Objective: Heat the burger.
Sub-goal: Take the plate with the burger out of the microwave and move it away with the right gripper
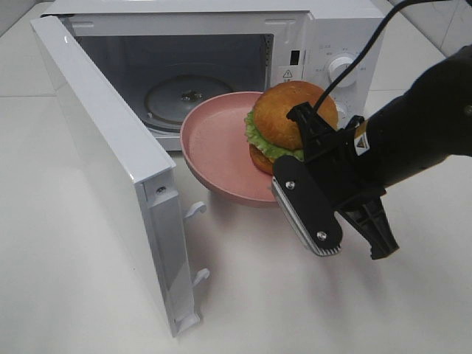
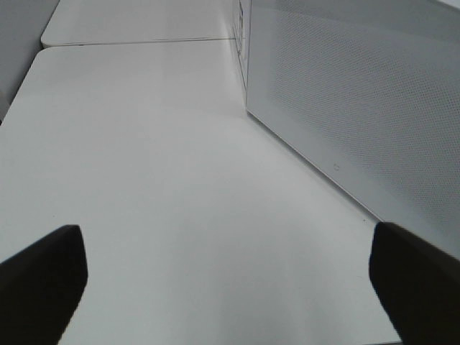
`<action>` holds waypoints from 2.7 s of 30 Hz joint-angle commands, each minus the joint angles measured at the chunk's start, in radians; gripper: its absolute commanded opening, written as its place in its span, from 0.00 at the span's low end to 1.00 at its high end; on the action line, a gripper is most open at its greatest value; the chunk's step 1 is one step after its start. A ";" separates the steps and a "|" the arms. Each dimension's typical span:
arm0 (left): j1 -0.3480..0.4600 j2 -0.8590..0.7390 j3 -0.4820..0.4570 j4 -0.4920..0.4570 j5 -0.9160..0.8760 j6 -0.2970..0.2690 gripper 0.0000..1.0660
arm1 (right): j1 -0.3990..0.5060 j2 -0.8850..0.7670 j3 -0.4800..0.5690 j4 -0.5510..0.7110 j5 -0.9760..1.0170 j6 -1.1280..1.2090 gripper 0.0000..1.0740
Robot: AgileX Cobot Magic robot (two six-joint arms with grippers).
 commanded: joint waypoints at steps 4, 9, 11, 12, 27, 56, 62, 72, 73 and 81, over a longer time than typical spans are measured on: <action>0.005 -0.003 0.002 -0.009 0.004 -0.005 0.94 | -0.002 -0.124 0.081 -0.026 -0.052 0.052 0.00; 0.005 -0.003 0.002 -0.009 0.004 -0.005 0.94 | -0.002 -0.209 0.148 -0.082 -0.034 0.123 0.00; 0.005 -0.003 0.002 -0.009 0.004 -0.005 0.94 | -0.002 -0.249 0.176 -0.111 -0.024 0.157 0.00; 0.005 -0.003 0.002 -0.009 0.004 -0.005 0.94 | -0.002 -0.285 0.200 -0.125 -0.010 0.179 0.00; 0.005 -0.003 0.002 -0.009 0.004 -0.005 0.94 | -0.002 -0.560 0.340 -0.150 0.181 0.295 0.00; 0.005 -0.003 0.002 -0.009 0.004 -0.005 0.94 | -0.002 -0.698 0.370 -0.420 0.491 1.005 0.00; 0.005 -0.003 0.002 -0.009 0.004 -0.005 0.94 | -0.002 -0.689 0.370 -0.531 0.541 1.235 0.01; 0.005 -0.003 0.002 -0.009 0.004 -0.005 0.94 | -0.002 -0.600 0.368 -0.618 0.562 1.463 0.01; 0.005 -0.003 0.002 -0.009 0.004 -0.005 0.94 | -0.002 -0.600 0.368 -0.618 0.562 1.463 0.01; 0.005 -0.003 0.002 -0.009 0.004 -0.005 0.94 | -0.002 -0.468 0.344 -0.649 0.564 1.674 0.01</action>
